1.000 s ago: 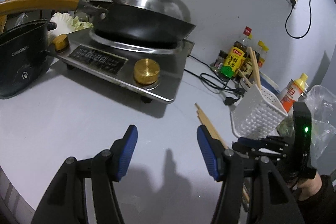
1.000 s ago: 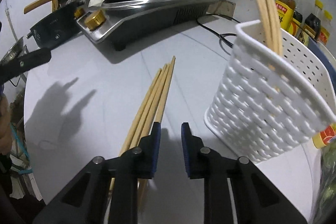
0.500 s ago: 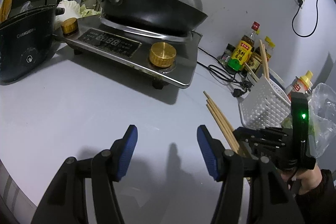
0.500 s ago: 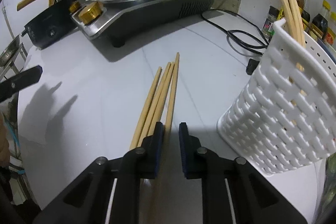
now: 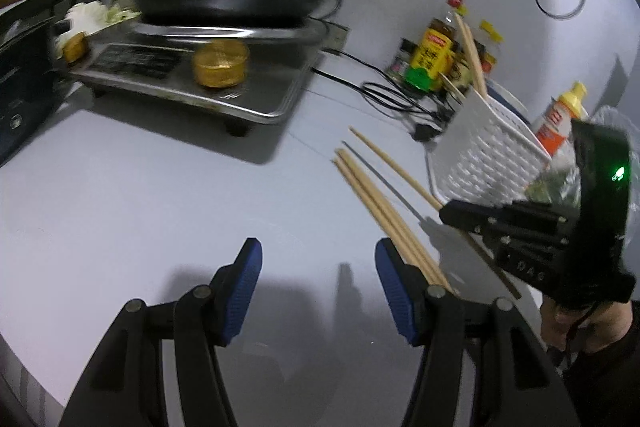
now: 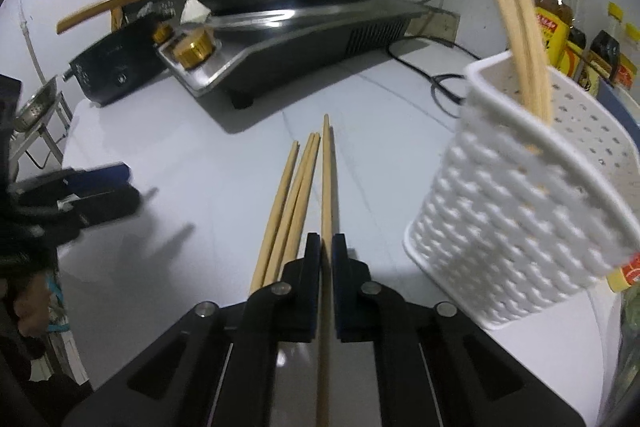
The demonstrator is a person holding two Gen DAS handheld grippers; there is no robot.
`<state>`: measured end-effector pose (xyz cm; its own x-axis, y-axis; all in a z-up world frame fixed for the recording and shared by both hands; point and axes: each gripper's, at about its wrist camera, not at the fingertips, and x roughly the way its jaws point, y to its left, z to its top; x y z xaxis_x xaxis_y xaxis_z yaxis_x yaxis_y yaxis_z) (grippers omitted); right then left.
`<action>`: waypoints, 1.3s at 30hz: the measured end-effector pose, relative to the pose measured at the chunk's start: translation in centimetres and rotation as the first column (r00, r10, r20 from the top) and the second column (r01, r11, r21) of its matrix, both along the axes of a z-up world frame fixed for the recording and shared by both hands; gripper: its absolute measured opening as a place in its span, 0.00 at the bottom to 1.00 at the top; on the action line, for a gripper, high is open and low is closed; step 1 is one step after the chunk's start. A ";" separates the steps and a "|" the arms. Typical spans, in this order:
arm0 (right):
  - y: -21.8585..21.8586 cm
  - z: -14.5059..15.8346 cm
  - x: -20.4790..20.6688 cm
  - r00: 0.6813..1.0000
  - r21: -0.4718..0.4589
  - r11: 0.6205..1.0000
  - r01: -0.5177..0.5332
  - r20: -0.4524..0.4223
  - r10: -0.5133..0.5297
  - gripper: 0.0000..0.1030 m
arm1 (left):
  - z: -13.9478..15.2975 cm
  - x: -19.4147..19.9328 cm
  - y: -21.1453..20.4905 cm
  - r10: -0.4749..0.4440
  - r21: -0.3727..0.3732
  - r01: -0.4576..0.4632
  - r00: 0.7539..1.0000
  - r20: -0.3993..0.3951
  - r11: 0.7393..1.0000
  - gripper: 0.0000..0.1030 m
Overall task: Organize utensils
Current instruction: 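Lift the chopstick with the right tool while the left tool grasps another chopstick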
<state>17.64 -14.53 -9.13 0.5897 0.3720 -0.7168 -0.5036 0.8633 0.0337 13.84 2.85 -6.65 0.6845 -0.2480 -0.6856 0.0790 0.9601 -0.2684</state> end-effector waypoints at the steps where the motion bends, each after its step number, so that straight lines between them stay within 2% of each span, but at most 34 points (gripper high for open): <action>1: -0.3 0.3 -0.2 1.000 0.007 1.000 -0.002 0.006 0.002 0.05 | -0.1 0.2 -0.9 -0.015 0.009 0.015 1.000 -0.008 1.000 0.57; 7: -2.7 1.4 -2.1 1.000 0.043 0.999 -0.014 0.028 0.013 0.05 | -0.3 1.1 -4.8 -0.069 0.051 0.071 0.997 -0.028 0.996 0.57; 13: -6.0 1.4 -3.5 0.999 0.081 0.997 0.002 0.033 -0.005 0.05 | -0.8 2.6 -7.6 -0.073 0.136 0.078 0.996 -0.045 0.988 0.57; 19: -8.2 1.3 -4.1 0.999 0.114 0.993 0.018 0.040 -0.023 0.05 | -1.8 3.1 -8.9 -0.062 0.291 0.080 0.996 -0.071 0.953 0.57; 24: -8.4 1.2 -4.1 0.999 0.128 0.992 0.010 0.043 -0.015 0.05 | -1.8 3.1 -8.3 -0.034 0.350 0.057 0.997 -0.072 0.935 0.57; 28: -8.3 1.0 -4.1 0.999 0.136 0.991 0.002 0.043 -0.008 0.05 | -1.2 3.1 -7.2 -0.004 0.340 0.025 0.998 -0.062 0.940 0.57; 32: -8.3 0.8 -4.0 0.999 0.139 0.990 0.002 0.038 -0.008 0.05 | -0.3 3.1 -7.8 -0.045 0.291 0.055 0.998 -0.040 0.955 0.57; 36: -8.5 0.8 -3.8 0.999 0.140 0.990 0.007 0.036 -0.012 0.05 | -1.2 3.5 -9.0 -0.062 0.332 0.083 0.995 -0.073 0.940 0.57; 39: -8.7 0.8 -3.8 0.999 0.139 0.990 0.010 0.035 -0.015 0.05 | -1.6 3.4 -9.0 -0.062 0.338 0.082 0.996 -0.070 0.938 0.57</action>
